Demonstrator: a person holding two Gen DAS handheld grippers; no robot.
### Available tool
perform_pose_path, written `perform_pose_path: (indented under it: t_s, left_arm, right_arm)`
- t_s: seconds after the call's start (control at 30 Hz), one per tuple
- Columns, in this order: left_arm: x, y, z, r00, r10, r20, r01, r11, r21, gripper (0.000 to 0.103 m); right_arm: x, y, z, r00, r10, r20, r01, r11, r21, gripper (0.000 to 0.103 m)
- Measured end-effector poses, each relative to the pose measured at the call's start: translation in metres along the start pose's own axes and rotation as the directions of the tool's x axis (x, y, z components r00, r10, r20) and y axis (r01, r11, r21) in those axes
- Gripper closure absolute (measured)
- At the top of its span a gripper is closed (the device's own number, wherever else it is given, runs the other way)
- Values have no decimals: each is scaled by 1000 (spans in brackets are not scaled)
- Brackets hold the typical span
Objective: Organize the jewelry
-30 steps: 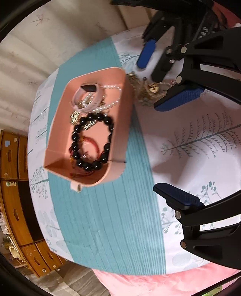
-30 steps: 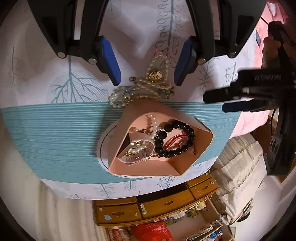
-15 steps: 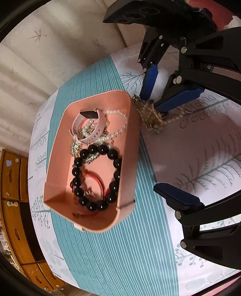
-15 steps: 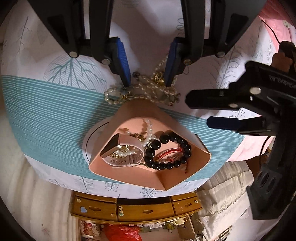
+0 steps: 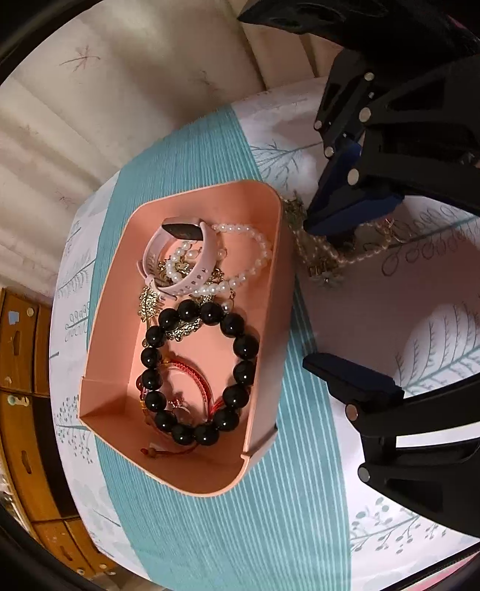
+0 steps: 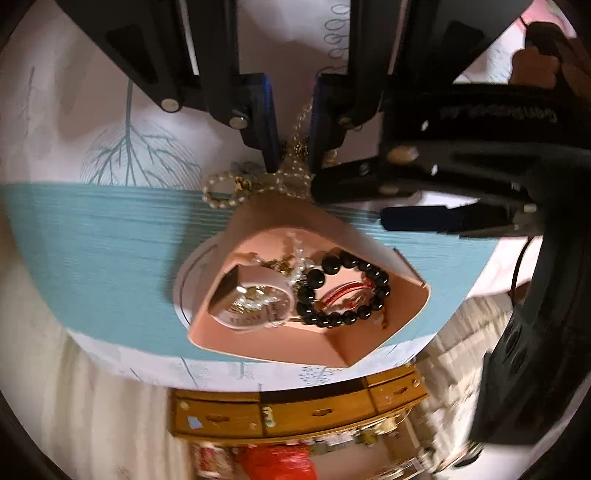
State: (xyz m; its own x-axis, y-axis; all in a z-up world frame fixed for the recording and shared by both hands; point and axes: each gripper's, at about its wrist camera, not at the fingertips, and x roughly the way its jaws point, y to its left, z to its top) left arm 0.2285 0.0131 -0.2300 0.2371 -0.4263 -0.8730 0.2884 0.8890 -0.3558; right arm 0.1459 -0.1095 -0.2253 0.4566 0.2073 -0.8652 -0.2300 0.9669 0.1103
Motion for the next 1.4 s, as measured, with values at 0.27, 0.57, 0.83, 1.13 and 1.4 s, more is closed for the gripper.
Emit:
perform_pose_path:
  t_s: [0.27,0.57,0.83,1.13,1.4]
  left_arm:
    - [5,-6,3,1000,17,-4,-17,1000,10,50]
    - [2,-10,-6,999,15,-31,-15,1000,-16,65]
    - [4,-10,-11,1000,-6,-21,5,998,-62,89]
    - [-3,-7,-11,1000,23,3,-23,997,-79,91]
    - [-15,4,-19,999,29,26,-26,994,-110,91]
  right_arm:
    - [-5,-12,2,996,83,-26,-83,997,6,102]
    - [-12,-25,-5,995,96,-39,-95,995,43,102]
    - [-21,-39,-7,994,104,-27,-101,992,80,102]
    - [-30,-49,-9,992,122,-11,-120,985,126,102]
    - [-35,-52,-8,992,129,-6,-127,979,157,102]
